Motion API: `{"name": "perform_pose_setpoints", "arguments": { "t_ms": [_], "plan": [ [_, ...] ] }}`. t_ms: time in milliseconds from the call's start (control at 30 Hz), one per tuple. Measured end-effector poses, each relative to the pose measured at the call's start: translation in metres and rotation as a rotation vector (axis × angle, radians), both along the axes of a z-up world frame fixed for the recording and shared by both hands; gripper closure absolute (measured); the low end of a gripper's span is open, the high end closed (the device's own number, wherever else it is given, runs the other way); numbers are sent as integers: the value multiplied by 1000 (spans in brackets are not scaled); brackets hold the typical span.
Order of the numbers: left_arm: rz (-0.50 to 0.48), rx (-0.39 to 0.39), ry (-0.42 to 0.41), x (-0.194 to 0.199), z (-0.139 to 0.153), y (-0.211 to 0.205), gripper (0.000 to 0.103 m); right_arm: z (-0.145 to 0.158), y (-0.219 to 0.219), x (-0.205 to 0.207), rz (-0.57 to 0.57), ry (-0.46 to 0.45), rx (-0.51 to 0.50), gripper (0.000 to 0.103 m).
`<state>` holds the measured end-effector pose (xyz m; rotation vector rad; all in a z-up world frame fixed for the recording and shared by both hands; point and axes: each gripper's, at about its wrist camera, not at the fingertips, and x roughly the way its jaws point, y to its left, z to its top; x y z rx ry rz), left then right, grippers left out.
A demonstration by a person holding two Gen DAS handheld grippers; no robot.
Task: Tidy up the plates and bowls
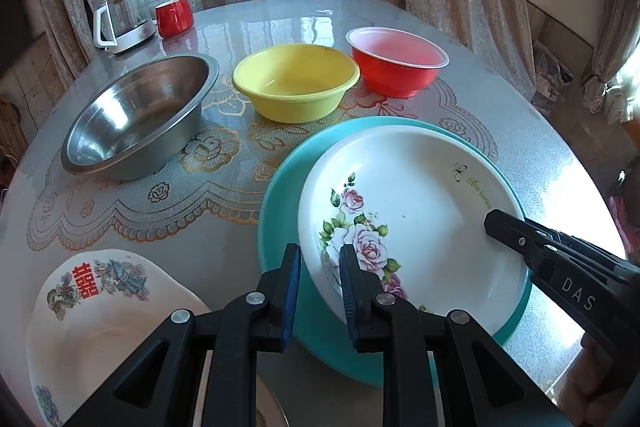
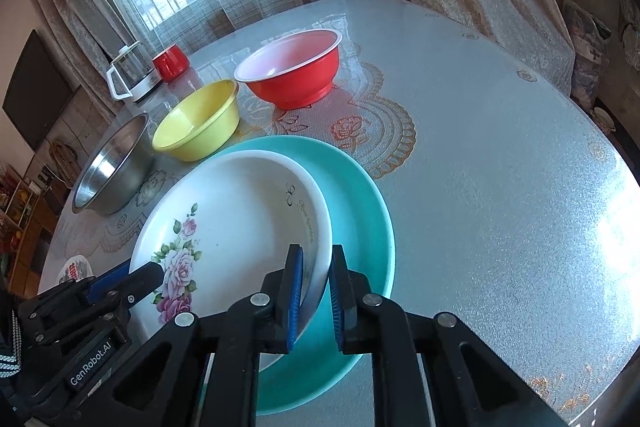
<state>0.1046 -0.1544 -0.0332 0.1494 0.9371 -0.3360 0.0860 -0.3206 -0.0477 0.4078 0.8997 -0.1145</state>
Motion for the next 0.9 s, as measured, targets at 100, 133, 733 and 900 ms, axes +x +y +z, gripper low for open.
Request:
{"name": "perform_pose_setpoints", "arguments": {
  "t_ms": [100, 133, 733, 900],
  "plan": [
    [-3, -6, -20, -5, 3, 3, 83, -2, 0, 0, -2, 8, 9, 88],
    [-4, -14, -25, -7, 5, 5, 83, -1, 1, -1, -5, 7, 5, 87],
    [71, -135, -124, -35, 47, 82, 78, 53, 31, -18, 108, -194, 51, 71],
    [142, -157, -139, -39, 50, 127, 77, 57, 69, -16, 341, -219, 205, 71]
  ]
}}
